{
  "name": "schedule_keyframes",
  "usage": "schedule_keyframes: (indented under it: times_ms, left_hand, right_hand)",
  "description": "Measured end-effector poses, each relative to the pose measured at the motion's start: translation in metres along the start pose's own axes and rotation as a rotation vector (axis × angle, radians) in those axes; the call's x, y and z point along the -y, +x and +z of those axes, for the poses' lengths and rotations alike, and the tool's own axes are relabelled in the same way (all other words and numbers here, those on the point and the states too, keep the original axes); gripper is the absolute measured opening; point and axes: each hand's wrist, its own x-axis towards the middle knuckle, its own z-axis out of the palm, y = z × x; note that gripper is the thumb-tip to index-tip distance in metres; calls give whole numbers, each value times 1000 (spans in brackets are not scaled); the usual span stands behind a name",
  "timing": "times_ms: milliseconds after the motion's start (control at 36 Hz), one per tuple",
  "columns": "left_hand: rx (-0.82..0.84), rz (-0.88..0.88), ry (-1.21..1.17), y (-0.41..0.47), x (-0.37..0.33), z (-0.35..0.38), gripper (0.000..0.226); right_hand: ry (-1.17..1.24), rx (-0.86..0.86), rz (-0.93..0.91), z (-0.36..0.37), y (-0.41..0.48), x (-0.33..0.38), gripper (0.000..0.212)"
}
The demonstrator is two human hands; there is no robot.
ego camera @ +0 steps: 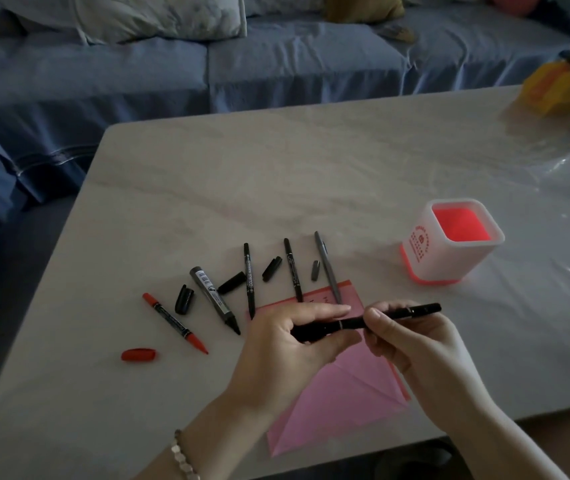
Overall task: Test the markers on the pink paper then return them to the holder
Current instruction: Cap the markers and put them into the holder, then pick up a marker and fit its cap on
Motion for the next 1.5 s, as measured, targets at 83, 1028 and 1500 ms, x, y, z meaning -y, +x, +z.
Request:
schedule_keyframes:
  times_ms: [83,1028,1500]
  left_hand:
    - [-21,-5,-67,-4,0,7,26]
    - [-110,20,753,94,49,-3,25]
    - [0,-65,1059,126,68,29,15]
  right_hand:
    - [-7,4,-28,1,-3,-4,58]
    - [-930,-676,-464,-99,81,32,10]
    - [-898,-428,-263,-83,38,-17,15]
